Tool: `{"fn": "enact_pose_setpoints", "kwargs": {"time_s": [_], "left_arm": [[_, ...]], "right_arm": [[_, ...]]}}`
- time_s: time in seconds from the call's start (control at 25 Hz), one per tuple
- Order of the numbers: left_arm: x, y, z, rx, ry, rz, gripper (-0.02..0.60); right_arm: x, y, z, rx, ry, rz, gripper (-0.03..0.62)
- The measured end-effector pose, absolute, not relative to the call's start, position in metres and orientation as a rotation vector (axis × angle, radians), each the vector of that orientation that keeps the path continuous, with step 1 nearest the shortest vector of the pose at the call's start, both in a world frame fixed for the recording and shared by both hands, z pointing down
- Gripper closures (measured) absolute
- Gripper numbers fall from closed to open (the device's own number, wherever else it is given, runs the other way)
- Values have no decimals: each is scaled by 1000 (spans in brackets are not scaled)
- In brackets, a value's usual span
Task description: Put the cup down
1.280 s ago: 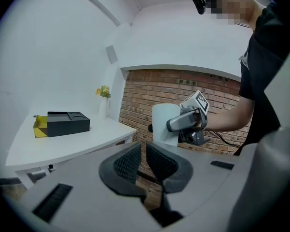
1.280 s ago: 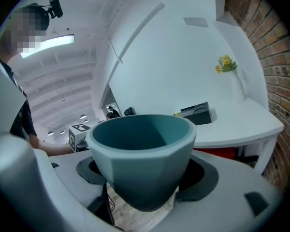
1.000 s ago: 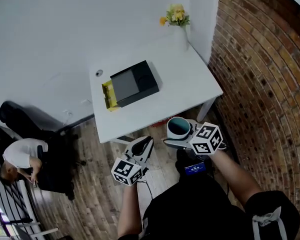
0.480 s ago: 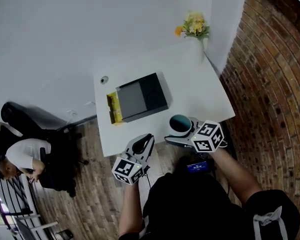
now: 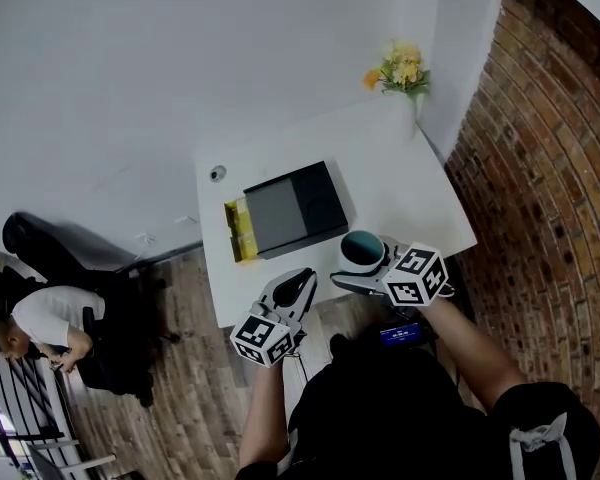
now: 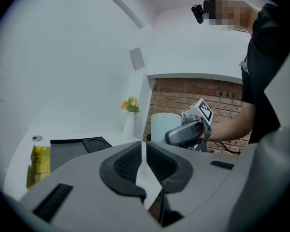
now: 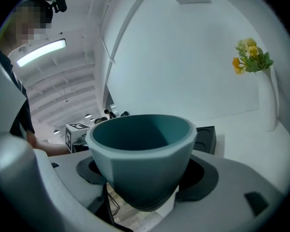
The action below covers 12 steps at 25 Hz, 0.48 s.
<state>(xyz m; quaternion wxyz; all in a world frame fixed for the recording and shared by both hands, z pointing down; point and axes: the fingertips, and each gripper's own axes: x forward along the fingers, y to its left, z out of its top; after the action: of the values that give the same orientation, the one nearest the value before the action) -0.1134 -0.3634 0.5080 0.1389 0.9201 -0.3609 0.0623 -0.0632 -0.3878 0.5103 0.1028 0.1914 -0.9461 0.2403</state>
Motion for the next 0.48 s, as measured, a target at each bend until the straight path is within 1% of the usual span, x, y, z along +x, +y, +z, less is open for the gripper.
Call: {"fn": "enact_pose_setpoints", "kwargs": {"time_s": [0.48], "left_arm": [[-116,-379,493,2698,-996,158,558]], "right_arm": [[-82,-401,487,577,-2832,631,208]]}}
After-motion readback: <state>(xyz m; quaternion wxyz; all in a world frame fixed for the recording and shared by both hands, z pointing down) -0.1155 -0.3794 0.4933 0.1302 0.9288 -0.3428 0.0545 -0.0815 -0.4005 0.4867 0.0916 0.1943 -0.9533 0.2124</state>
